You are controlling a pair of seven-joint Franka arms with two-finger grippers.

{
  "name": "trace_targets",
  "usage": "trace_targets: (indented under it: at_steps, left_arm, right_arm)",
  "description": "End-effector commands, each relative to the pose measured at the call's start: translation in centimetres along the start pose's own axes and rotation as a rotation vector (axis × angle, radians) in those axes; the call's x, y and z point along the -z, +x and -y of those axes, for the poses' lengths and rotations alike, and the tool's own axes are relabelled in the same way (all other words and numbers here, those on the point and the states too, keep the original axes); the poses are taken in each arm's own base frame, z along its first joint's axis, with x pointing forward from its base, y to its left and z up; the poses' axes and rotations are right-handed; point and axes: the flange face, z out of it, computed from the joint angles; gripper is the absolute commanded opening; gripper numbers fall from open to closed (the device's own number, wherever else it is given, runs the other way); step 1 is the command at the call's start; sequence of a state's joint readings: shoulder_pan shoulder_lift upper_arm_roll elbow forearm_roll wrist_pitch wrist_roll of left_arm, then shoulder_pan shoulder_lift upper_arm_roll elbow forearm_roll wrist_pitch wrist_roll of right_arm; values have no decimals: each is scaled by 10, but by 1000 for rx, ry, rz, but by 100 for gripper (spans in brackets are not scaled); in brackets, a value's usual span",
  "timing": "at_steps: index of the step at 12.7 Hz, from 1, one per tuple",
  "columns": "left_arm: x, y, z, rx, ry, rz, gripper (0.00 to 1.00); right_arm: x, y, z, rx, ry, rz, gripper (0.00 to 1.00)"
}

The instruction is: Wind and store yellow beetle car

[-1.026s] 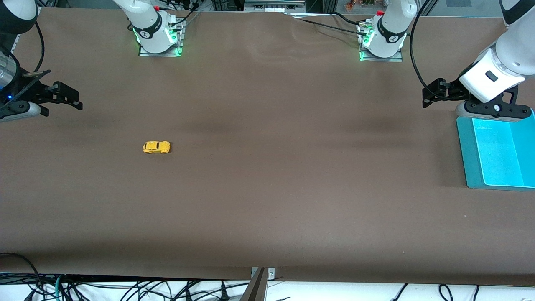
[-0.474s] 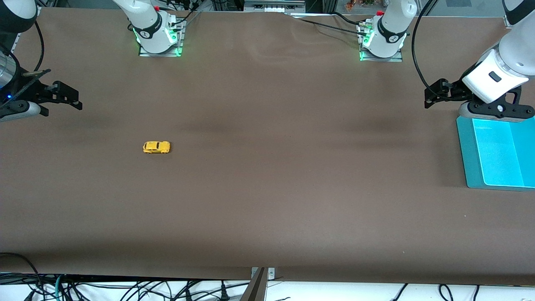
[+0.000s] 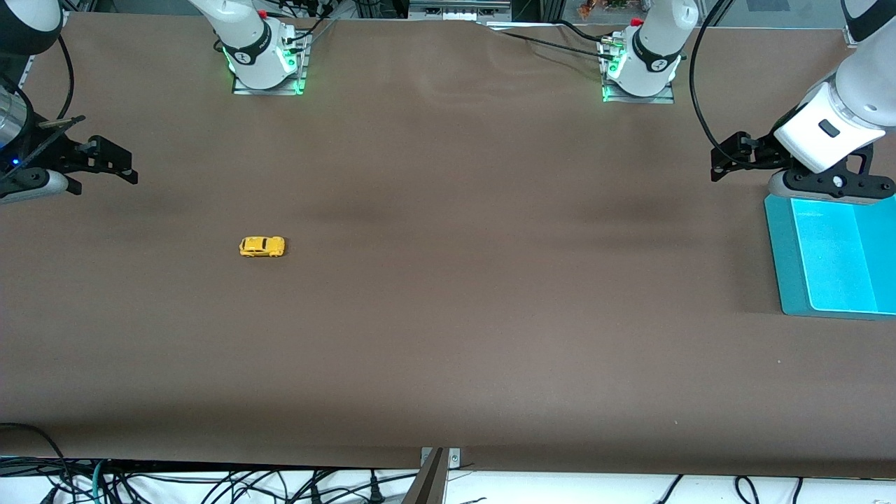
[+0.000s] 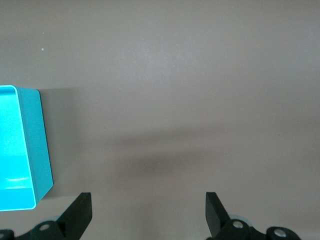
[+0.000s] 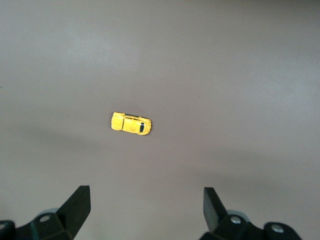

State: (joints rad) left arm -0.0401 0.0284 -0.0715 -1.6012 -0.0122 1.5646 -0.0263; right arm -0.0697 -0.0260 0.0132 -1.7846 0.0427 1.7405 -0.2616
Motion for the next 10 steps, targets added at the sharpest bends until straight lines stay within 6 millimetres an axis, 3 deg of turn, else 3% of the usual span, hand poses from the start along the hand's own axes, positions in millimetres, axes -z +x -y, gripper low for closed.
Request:
trace_targets:
  at_steps: [1,7,10]
  left_arm:
    - [6,-3,6,2,4,1,100]
    - [6,-3,6,2,6,1,100]
    - [6,-3,7,2,7,2,100]
  right_arm:
    - [9,-1,2,14,17,-8,100]
    - [6,-3,9,31,25,24,100]
    - [1,-3,34,111,36,64,100]
